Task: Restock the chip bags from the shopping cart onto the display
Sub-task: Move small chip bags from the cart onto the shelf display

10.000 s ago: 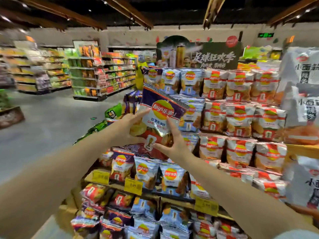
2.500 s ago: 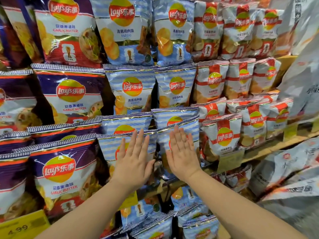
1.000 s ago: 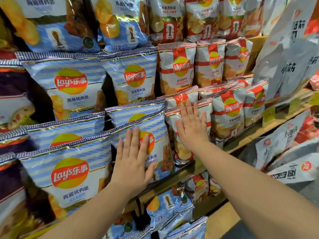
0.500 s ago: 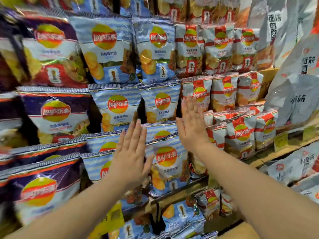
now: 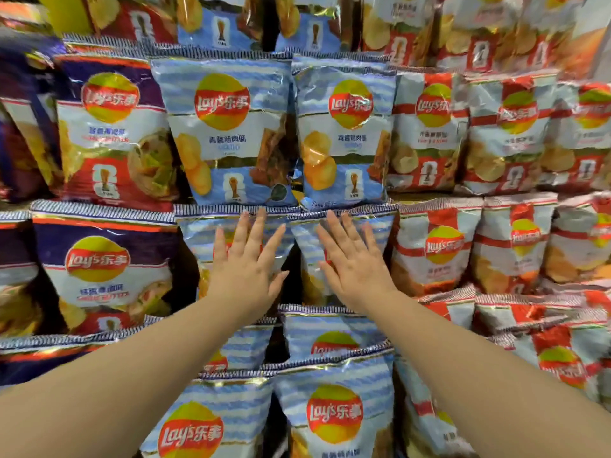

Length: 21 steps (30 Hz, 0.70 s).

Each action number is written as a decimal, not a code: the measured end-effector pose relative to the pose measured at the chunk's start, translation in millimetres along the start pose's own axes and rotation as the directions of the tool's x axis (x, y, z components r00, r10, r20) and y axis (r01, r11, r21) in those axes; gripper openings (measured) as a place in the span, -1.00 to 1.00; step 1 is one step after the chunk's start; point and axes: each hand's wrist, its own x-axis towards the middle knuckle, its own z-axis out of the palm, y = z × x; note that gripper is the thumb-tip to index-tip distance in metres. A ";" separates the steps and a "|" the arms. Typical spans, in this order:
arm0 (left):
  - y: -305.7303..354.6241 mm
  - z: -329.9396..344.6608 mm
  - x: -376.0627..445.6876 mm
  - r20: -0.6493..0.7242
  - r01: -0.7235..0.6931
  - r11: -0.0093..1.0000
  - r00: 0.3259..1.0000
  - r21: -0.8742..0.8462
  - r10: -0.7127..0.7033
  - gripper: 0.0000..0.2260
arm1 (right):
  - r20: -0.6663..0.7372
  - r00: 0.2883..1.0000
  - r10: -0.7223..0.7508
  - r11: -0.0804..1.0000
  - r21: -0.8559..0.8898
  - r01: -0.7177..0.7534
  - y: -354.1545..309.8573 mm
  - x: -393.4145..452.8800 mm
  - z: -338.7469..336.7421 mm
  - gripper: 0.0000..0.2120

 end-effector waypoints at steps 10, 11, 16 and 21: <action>-10.6 34.6 14.3 -0.334 -0.109 0.992 0.934 0.069 0.126 -0.38 | -0.244 0.949 -0.199 0.980 -0.040 0.196 17.1 8.2 29.4 -0.45; -10.2 36.3 14.2 -0.330 -0.109 0.992 0.936 0.069 0.126 -0.38 | -0.254 0.948 -0.194 0.981 -0.042 0.189 16.9 6.8 31.2 -0.45; -8.4 31.5 6.2 -0.270 -0.046 0.998 0.961 0.039 0.055 -0.38 | -0.218 0.962 -0.167 0.986 -0.049 0.160 14.1 5.3 21.7 -0.47; -18.7 -17.8 25.4 -0.421 -0.022 0.997 0.907 -0.077 -0.013 -0.37 | -0.290 0.922 -0.256 0.965 -0.019 0.262 19.2 43.5 -20.1 -0.46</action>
